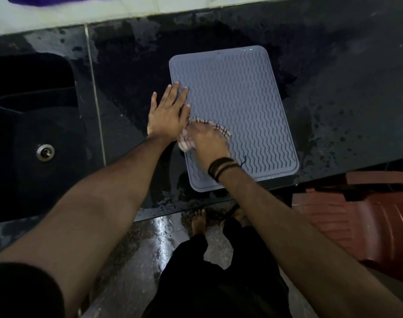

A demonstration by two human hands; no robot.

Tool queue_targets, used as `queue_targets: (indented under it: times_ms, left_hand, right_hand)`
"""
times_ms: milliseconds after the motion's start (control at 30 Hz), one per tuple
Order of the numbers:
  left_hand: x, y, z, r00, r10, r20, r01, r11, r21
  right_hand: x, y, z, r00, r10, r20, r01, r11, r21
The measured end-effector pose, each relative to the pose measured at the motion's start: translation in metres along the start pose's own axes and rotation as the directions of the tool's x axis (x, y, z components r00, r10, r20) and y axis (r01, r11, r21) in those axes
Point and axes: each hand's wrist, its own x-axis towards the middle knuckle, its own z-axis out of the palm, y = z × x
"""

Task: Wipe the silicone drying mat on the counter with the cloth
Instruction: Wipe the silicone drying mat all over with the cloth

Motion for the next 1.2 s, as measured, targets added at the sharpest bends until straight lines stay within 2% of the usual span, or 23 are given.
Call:
queue_targets:
  times_ms: [67, 200, 433, 500, 600, 667, 833, 1000, 1200]
  left_hand:
    - [-0.001, 0.0, 0.0, 1.0, -0.002, -0.007, 0.002, 1.0, -0.015]
    - [-0.001, 0.002, -0.002, 1.0, 0.001, 0.006, -0.001, 1.0, -0.022]
    - [-0.002, 0.004, -0.005, 1.0, 0.008, 0.002, -0.008, 0.999, -0.039]
    - [-0.003, 0.004, -0.006, 1.0, 0.01, 0.0, -0.01, 0.999, -0.036]
    - [-0.003, 0.003, -0.005, 1.0, 0.008, 0.012, -0.007, 0.999, -0.033]
    - [-0.003, 0.003, -0.005, 1.0, 0.005, 0.026, -0.004, 0.999, -0.037]
    - [-0.003, 0.004, -0.007, 0.999, -0.01, 0.034, 0.011, 0.999, -0.031]
    - [-0.004, 0.008, -0.009, 0.998, -0.028, 0.051, 0.029, 0.999, -0.02]
    - [-0.004, 0.007, -0.007, 0.999, -0.024, 0.043, 0.025, 0.999, -0.027]
  right_hand:
    - [-0.02, -0.004, 0.018, 0.999, -0.037, -0.004, 0.036, 0.995, -0.095]
    - [-0.068, 0.0, 0.031, 0.995, -0.082, -0.058, 0.076, 0.992, -0.096]
    - [-0.119, 0.009, 0.015, 0.99, -0.117, 0.084, 0.122, 0.991, -0.055]
    - [-0.114, 0.014, 0.001, 0.999, -0.036, 0.023, 0.036, 0.999, -0.006]
    - [-0.085, 0.025, -0.018, 0.982, 0.088, -0.17, -0.084, 0.996, 0.03]
    - [-0.057, 0.027, -0.025, 0.972, 0.112, -0.208, -0.114, 0.993, 0.002]
    - [-0.035, 0.01, 0.006, 0.998, 0.053, 0.022, -0.05, 0.993, -0.109]
    - [-0.093, 0.018, 0.028, 0.999, -0.014, -0.047, 0.007, 0.991, -0.137]
    - [-0.139, 0.025, 0.019, 0.995, -0.071, 0.068, 0.079, 0.989, -0.127]
